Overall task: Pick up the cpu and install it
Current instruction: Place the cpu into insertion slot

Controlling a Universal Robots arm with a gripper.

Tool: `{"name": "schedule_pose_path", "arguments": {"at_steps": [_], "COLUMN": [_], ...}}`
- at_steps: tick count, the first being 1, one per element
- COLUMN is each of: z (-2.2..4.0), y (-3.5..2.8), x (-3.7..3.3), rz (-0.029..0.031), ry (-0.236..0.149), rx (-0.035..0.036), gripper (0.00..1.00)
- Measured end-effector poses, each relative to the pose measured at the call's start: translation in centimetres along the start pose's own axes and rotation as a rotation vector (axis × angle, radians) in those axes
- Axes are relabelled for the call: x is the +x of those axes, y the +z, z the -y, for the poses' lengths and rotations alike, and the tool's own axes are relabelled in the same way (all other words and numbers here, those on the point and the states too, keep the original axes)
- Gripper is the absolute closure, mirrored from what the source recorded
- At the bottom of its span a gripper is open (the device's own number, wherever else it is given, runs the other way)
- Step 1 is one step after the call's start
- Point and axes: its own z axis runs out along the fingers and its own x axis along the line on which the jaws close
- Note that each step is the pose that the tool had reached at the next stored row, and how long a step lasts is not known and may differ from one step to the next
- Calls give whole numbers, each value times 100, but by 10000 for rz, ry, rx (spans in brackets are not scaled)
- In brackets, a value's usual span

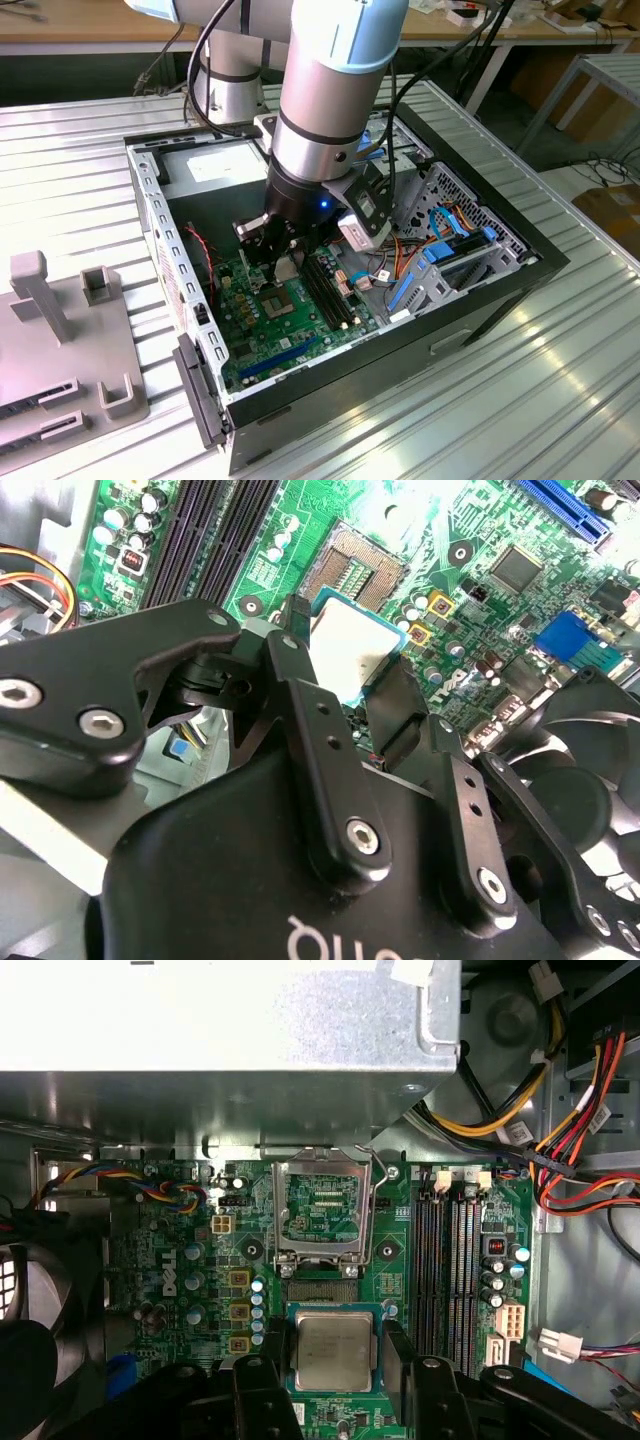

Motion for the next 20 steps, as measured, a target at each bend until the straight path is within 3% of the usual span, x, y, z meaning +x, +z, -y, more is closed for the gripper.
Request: {"name": "schedule_pose_path", "arguments": {"at_steps": [5, 10, 14, 20], "z": [0, 16, 56, 58], "y": [29, 113, 222, 336], "x": [-1, -2, 4, 13], "rz": [0, -1, -10, -34], "ry": [0, 0, 0, -150], "rx": [-1, 2, 1, 6], "gripper": [53, 53, 53, 53]}}
